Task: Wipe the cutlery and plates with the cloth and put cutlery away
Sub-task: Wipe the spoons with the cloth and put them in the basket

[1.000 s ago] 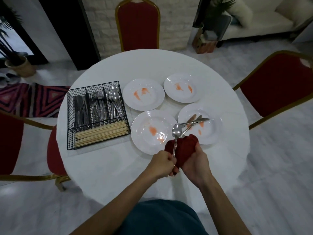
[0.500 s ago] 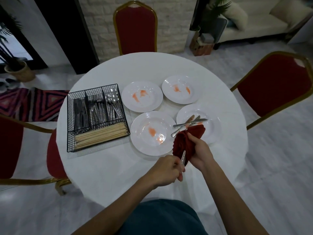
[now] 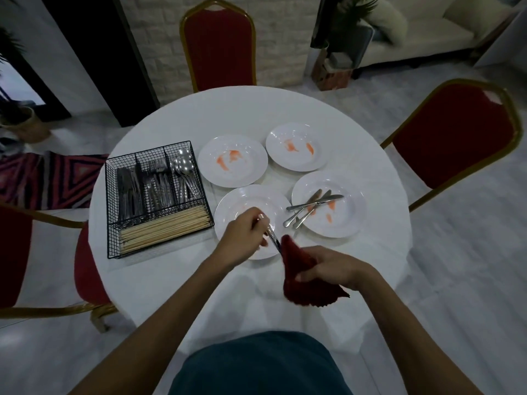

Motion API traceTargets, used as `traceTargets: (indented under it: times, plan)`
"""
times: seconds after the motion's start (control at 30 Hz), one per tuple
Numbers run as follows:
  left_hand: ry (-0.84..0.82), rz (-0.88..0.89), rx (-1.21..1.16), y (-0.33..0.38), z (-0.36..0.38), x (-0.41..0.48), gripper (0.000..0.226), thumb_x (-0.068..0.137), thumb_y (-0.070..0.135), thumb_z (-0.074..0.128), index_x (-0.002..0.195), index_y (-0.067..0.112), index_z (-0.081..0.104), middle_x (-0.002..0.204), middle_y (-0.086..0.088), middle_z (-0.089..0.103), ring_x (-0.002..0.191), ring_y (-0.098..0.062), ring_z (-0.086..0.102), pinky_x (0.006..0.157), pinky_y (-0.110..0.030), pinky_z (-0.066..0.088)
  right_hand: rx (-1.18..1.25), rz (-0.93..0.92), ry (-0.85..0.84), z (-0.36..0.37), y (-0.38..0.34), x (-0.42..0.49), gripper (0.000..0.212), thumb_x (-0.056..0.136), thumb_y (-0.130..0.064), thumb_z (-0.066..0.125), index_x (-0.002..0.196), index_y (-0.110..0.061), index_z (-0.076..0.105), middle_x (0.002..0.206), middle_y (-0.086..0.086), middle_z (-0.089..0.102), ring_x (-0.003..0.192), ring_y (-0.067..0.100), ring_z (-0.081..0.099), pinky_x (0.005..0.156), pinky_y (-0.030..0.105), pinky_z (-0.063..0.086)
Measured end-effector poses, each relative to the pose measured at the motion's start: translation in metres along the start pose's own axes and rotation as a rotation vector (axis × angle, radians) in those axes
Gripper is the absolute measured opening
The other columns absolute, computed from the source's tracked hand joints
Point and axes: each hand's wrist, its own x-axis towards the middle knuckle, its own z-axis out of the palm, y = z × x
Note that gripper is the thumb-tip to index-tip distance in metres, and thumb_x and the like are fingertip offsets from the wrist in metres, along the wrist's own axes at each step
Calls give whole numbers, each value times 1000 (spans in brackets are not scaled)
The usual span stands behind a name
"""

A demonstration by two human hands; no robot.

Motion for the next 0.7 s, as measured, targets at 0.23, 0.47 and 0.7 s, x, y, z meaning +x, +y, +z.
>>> traceTargets:
  times: [0.23, 0.47, 0.7]
  plan:
    - [-14, -94, -337, 11, -3, 12, 17, 105, 20, 47, 92, 11, 52, 84, -4, 77, 71, -16, 70, 64, -27, 55, 223, -83, 24, 20, -13, 0, 15, 97, -8, 65, 109, -17, 69, 101, 7, 77, 94, 28, 74, 82, 39, 60]
    - [-36, -174, -300, -6, -20, 1, 21, 103, 19, 53, 102, 0, 62, 93, -7, 78, 73, -16, 73, 70, -31, 56, 546, -142, 391, 9, -2, -2, 16, 101, -5, 56, 115, 1, 60, 92, 29, 74, 75, 43, 71, 66, 49, 58]
    - [37, -201, -364, -11, -19, -4, 20, 103, 18, 53, 85, 10, 56, 79, -7, 72, 68, -17, 70, 67, -31, 55, 498, -48, 244, 20, -13, -9, 19, 99, -5, 61, 118, -4, 63, 101, 21, 76, 83, 34, 75, 72, 45, 63]
